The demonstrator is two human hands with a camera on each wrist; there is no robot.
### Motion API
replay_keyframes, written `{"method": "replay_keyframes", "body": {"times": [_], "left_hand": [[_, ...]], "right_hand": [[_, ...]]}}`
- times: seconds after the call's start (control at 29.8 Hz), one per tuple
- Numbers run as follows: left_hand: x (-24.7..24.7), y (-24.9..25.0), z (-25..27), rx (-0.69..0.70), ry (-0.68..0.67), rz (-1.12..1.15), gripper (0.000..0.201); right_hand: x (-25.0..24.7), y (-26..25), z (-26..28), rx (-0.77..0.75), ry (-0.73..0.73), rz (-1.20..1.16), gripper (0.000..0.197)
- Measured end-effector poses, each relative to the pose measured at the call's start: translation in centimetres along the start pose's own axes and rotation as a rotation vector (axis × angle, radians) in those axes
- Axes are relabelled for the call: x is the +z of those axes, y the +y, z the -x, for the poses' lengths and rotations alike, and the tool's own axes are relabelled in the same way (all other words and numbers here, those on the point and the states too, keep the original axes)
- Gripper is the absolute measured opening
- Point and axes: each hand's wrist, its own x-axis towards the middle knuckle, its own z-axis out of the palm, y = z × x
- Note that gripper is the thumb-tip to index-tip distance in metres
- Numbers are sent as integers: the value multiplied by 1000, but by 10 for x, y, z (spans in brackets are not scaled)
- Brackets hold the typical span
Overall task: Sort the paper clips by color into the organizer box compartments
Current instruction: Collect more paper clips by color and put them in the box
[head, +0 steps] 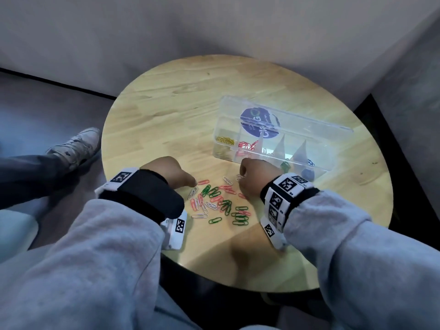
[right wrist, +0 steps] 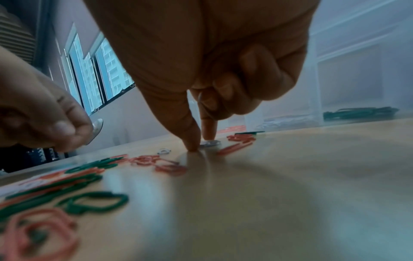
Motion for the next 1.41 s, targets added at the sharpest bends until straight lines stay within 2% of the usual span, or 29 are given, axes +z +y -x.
{"method": "replay_keyframes", "body": {"times": [0.2,0.27,0.47,0.64,0.74,0.84,0.94,1.04,1.14,1.28,1.41], "left_hand": [[20,0,-16,16,-23,-205,31],[21,3,-13,39,-25,-223,30],[30,8,-8,72,-21,-212,23],[34,5,-11,93,-43,-185,17],[36,1,-11,101,-52,-205,7],[31,2,-6,106,-40,-178,8],[17,6,1,145,-83,37,14],[2,9,7,164,-163,379,18],[-4,11,12,167,-179,758,31],[-7,15,18,162,-219,1030,41],[-9,18,22,76,-220,1108,23]], "right_hand": [[-1,-1,-1,38,-40,-77,20],[-2,-2,0,52,-63,-77,21],[1,-2,0,58,-112,-118,6],[1,7,6,57,-164,-215,12],[-5,17,13,82,-191,-444,11],[-7,23,21,133,-280,-961,18],[-5,26,24,155,-298,-1272,22],[-3,29,24,152,-334,-1479,16],[-2,28,24,170,-346,-1636,18],[1,25,20,238,-375,-1749,24],[2,18,15,250,-379,-1667,25]]}}
